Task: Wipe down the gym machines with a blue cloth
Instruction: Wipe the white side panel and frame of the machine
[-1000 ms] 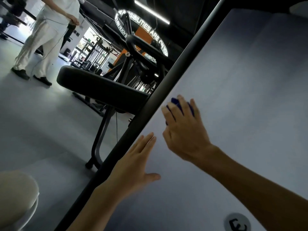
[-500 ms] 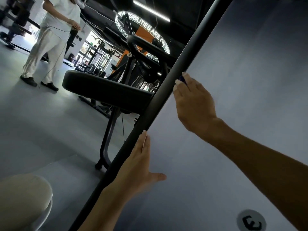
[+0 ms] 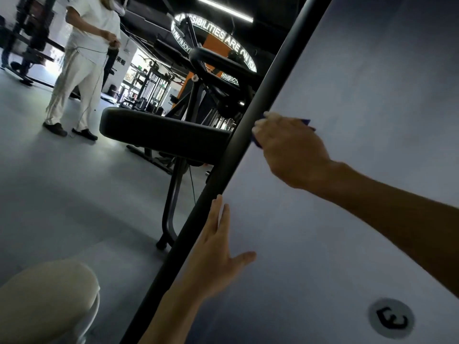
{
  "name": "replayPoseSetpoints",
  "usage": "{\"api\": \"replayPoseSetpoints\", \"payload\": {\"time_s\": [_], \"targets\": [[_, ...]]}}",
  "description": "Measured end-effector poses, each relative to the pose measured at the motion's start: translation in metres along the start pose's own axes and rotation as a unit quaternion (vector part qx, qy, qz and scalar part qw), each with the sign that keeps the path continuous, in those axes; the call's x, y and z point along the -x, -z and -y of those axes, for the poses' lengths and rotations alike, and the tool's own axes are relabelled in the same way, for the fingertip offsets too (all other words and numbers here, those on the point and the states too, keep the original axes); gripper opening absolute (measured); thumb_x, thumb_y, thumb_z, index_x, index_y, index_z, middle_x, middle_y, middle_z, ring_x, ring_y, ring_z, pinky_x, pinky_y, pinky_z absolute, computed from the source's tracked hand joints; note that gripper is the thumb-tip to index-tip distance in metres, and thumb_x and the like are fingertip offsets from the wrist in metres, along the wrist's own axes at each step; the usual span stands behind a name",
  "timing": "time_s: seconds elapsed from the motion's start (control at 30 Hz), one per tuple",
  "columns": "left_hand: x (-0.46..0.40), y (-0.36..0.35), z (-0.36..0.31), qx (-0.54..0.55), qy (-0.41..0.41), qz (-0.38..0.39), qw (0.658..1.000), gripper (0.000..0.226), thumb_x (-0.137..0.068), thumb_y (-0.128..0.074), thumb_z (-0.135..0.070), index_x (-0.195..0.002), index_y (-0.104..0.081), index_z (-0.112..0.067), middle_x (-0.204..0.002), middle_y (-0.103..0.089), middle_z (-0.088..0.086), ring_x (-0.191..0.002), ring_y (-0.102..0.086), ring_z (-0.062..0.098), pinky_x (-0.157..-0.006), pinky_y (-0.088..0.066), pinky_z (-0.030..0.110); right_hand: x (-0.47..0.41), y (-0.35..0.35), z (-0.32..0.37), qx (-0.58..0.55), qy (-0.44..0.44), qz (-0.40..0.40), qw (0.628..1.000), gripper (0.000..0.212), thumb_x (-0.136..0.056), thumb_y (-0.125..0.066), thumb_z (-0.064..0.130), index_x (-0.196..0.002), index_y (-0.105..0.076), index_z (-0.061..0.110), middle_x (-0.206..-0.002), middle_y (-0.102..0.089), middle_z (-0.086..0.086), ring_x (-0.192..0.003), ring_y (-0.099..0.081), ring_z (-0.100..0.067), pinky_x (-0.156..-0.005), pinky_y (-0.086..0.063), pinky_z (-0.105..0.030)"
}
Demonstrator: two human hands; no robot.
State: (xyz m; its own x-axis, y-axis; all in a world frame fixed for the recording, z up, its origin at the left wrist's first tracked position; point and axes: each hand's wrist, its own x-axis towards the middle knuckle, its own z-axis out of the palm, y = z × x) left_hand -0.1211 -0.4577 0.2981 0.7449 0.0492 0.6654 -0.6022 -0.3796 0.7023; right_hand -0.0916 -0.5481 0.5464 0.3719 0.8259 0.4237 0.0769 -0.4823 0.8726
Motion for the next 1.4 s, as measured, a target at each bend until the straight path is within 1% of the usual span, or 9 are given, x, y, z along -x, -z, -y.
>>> {"api": "replayPoseSetpoints", "payload": {"time_s": [0.13,0.33,0.47,0.63,0.87,1.0,1.17,1.27,1.4], "targets": [[0.004,-0.003,-0.001,-0.043,-0.023,0.004,0.999,0.113,-0.094,-0.062,-0.063,-0.161,0.022,-0.030,-0.155,0.044,-0.030,-0.147,0.032,-0.009,-0.121,-0.006,0.021,0.015,-0.001,0.020,-0.003,-0.052,-0.039,0.998,0.048,-0.094,-0.038,0.008,-0.135,-0.060,-0.001,-0.140,-0.060,-0.018,-0.138,-0.048,-0.038,-0.115,-0.041,-0.049],[0.011,-0.022,-0.003,-0.175,-0.067,-0.006,0.982,0.107,-0.092,-0.014,-0.087,-0.156,0.036,-0.018,-0.164,0.042,-0.002,-0.154,0.033,0.014,-0.129,0.010,0.037,0.093,0.001,0.075,-0.062,0.119,0.022,0.991,0.046,-0.097,-0.047,0.009,-0.143,-0.054,0.005,-0.147,-0.054,-0.014,-0.139,-0.047,-0.036,-0.119,-0.036,-0.045],[0.013,-0.041,0.002,-0.193,-0.104,-0.070,0.973,0.091,-0.104,-0.015,-0.075,-0.163,0.019,-0.015,-0.173,0.020,0.004,-0.160,0.013,0.021,-0.128,-0.003,0.045,0.057,0.013,0.002,-0.032,0.000,-0.042,0.999,0.041,-0.097,-0.054,0.005,-0.137,-0.058,0.003,-0.137,-0.060,-0.014,-0.127,-0.057,-0.039,-0.103,-0.044,-0.045],[0.015,-0.053,0.003,-0.215,-0.132,-0.114,0.961,0.082,-0.110,-0.023,-0.061,-0.166,-0.002,-0.005,-0.175,-0.001,0.011,-0.162,-0.004,0.025,-0.128,-0.015,0.045,0.054,0.021,-0.005,-0.017,-0.110,-0.034,0.993,0.053,-0.092,-0.050,0.007,-0.145,-0.050,0.003,-0.152,-0.049,-0.014,-0.144,-0.041,-0.036,-0.114,-0.038,-0.045],[0.013,-0.053,0.006,-0.218,-0.142,-0.109,0.959,0.084,-0.109,-0.022,-0.064,-0.166,-0.001,-0.006,-0.175,-0.002,0.012,-0.161,-0.005,0.024,-0.127,-0.015,0.041,0.127,0.015,0.064,-0.066,0.086,0.019,0.994,0.049,-0.099,-0.040,0.014,-0.146,-0.049,0.004,-0.149,-0.052,-0.012,-0.143,-0.043,-0.034,-0.121,-0.031,-0.043],[0.013,-0.051,0.002,-0.218,-0.142,-0.104,0.960,0.077,-0.109,-0.019,-0.062,-0.167,-0.003,-0.013,-0.175,0.000,0.012,-0.161,-0.004,0.027,-0.129,-0.017,0.043,0.080,0.031,-0.021,-0.030,-0.063,-0.081,0.994,0.037,-0.098,-0.055,0.004,-0.134,-0.059,0.002,-0.137,-0.060,-0.014,-0.136,-0.047,-0.032,-0.106,-0.040,-0.040],[0.016,-0.046,-0.006,-0.192,-0.163,-0.098,0.963,0.064,-0.110,-0.030,-0.053,-0.167,-0.010,-0.031,-0.174,-0.003,0.016,-0.161,-0.003,0.030,-0.121,-0.033,0.057,0.078,0.032,-0.023,-0.054,-0.171,-0.084,0.980,0.052,-0.092,-0.056,-0.002,-0.143,-0.048,0.002,-0.151,-0.048,-0.012,-0.150,-0.033,-0.033,-0.118,-0.033,-0.045],[0.017,-0.043,-0.002,-0.171,-0.178,-0.093,0.965,0.064,-0.109,-0.035,-0.052,-0.167,-0.012,-0.036,-0.174,-0.004,0.015,-0.161,-0.003,0.029,-0.114,-0.043,0.062,0.123,0.021,0.031,-0.079,-0.102,-0.069,0.989,0.057,-0.086,-0.057,-0.002,-0.143,-0.050,0.001,-0.149,-0.050,-0.014,-0.147,-0.037,-0.036,-0.119,-0.032,-0.043],[0.020,-0.044,-0.001,-0.186,-0.190,-0.089,0.960,0.069,-0.107,-0.031,-0.063,-0.167,-0.011,-0.035,-0.174,0.001,0.017,-0.161,0.000,0.031,-0.119,-0.033,0.061,0.169,0.026,0.031,-0.046,0.085,0.021,0.995,0.052,-0.099,-0.039,0.008,-0.151,-0.041,0.004,-0.156,-0.043,-0.013,-0.150,-0.031,-0.036,-0.124,-0.022,-0.043]]}}
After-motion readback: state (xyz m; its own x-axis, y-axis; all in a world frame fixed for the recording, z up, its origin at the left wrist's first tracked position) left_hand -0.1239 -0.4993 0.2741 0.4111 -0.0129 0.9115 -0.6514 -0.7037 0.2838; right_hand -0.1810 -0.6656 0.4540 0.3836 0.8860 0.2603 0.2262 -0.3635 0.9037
